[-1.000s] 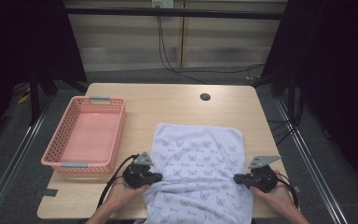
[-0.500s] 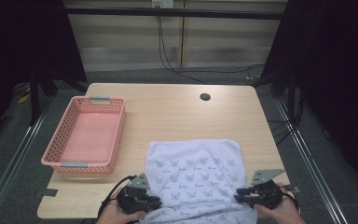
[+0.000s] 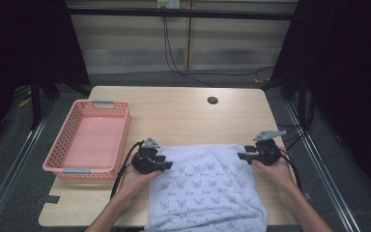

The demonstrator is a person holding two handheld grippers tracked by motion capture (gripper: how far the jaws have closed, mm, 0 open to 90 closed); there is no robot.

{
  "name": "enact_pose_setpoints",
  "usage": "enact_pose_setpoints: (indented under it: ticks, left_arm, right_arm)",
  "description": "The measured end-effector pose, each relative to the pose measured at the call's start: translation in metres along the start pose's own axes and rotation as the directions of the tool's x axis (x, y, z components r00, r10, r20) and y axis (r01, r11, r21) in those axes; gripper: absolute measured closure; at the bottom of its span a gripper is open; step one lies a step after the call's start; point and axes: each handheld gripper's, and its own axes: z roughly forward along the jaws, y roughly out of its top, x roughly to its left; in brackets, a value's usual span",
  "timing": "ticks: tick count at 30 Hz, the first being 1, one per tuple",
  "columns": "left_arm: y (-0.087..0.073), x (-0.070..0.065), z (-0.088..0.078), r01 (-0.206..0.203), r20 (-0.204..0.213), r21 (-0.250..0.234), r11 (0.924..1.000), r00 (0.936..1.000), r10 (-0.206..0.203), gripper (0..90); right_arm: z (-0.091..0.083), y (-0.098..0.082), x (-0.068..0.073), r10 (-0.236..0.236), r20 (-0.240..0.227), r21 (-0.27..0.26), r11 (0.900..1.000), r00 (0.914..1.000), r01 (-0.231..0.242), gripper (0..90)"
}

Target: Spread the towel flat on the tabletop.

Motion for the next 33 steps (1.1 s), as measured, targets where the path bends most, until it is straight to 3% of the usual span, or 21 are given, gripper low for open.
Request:
enact_pose_setpoints:
  ticks: [3, 4, 7, 8, 12, 13, 14, 15, 16, 17, 26, 27, 30, 32, 33]
  left_arm:
    - [0.001, 0.006, 0.001, 0.021, -0.011, -0.016, 0.9996, 0.9997, -0.022, 56.6]
    - [0.0, 0.01, 0.0, 0.041, -0.016, -0.018, 0.999, 0.999, -0.041, 56.2]
    - [-0.003, 0.009, -0.003, 0.042, -0.012, -0.019, 0.999, 0.9991, -0.042, 54.6]
    - [-0.007, 0.008, -0.005, 0.037, -0.002, -0.019, 0.9991, 0.9993, -0.037, 53.7]
    - [-0.011, 0.009, -0.008, 0.035, -0.016, -0.02, 0.9992, 0.9992, -0.036, 50.5]
    - [-0.012, 0.011, -0.009, 0.04, -0.024, -0.024, 0.9989, 0.9989, -0.041, 50.5]
    - [-0.013, 0.013, -0.009, 0.047, -0.042, -0.024, 0.9986, 0.998, -0.048, 48.4]
    - [-0.013, 0.013, -0.009, 0.047, -0.042, -0.024, 0.9986, 0.998, -0.048, 46.9]
    - [-0.013, 0.016, -0.009, 0.058, -0.03, -0.039, 0.9975, 0.9978, -0.06, 43.5]
    - [-0.013, 0.016, -0.008, 0.059, -0.032, -0.042, 0.9974, 0.9977, -0.06, 41.9]
    - [-0.014, 0.023, -0.002, 0.081, -0.095, -0.052, 0.9953, 0.9918, -0.086, 37.6]
    - [-0.015, 0.024, -0.001, 0.07, -0.103, -0.042, 0.9967, 0.992, -0.074, 37.5]
    - [-0.012, 0.025, 0.002, 0.084, -0.095, -0.048, 0.9953, 0.9915, -0.089, 36.8]
    - [-0.007, 0.023, 0.006, 0.064, -0.132, -0.029, 0.9975, 0.989, -0.067, 38.3]
    - [-0.005, 0.024, 0.008, 0.056, -0.124, -0.027, 0.998, 0.9905, -0.059, 38.2]
  right_arm:
    - [0.009, 0.003, -0.005, 0.009, 0.0, 0.01, 1.0, 1.0, -0.009, 49.8]
    - [0.015, 0.004, -0.008, 0.012, 0.023, 0.006, 1.0, 0.9997, -0.013, 46.2]
    - [0.02, 0.005, -0.012, 0.024, 0.037, 0.002, 1.0, 0.9991, -0.024, 46.1]
    - [0.022, 0.004, -0.017, 0.061, 0.012, -0.013, 0.998, 0.9981, -0.061, 46.9]
    - [0.027, 0.001, -0.019, 0.054, 0.011, 0.009, 0.999, 0.9985, -0.054, 50.6]
    - [0.027, 0.001, -0.018, 0.057, -0.003, 0.015, 0.998, 0.9984, -0.057, 54.1]
    - [0.03, 0.0, -0.016, 0.048, -0.005, 0.022, 0.999, 0.9988, -0.048, 68.5]
    - [0.03, 0.0, -0.016, 0.048, -0.005, 0.022, 0.999, 0.9988, -0.048, 68.5]
    - [0.028, 0.001, -0.015, 0.045, -0.038, 0.012, 0.999, 0.9983, -0.044, 80.6]
    - [0.027, 0.001, -0.015, 0.046, -0.044, 0.011, 0.999, 0.998, -0.046, 83.9]
    - [0.015, -0.004, -0.02, 0.073, -0.038, -0.005, 0.997, 0.9966, -0.074, 85.3]
    - [0.014, -0.005, -0.02, 0.074, -0.04, -0.003, 0.997, 0.9965, -0.074, 85.2]
    - [0.013, -0.008, -0.02, 0.074, -0.039, -0.001, 0.997, 0.9965, -0.074, 85.1]
    - [0.012, -0.008, -0.02, 0.07, -0.043, 0.003, 0.998, 0.9966, -0.07, 85.1]
    - [0.011, -0.009, -0.02, 0.074, -0.047, 0.005, 0.997, 0.9961, -0.074, 85.0]
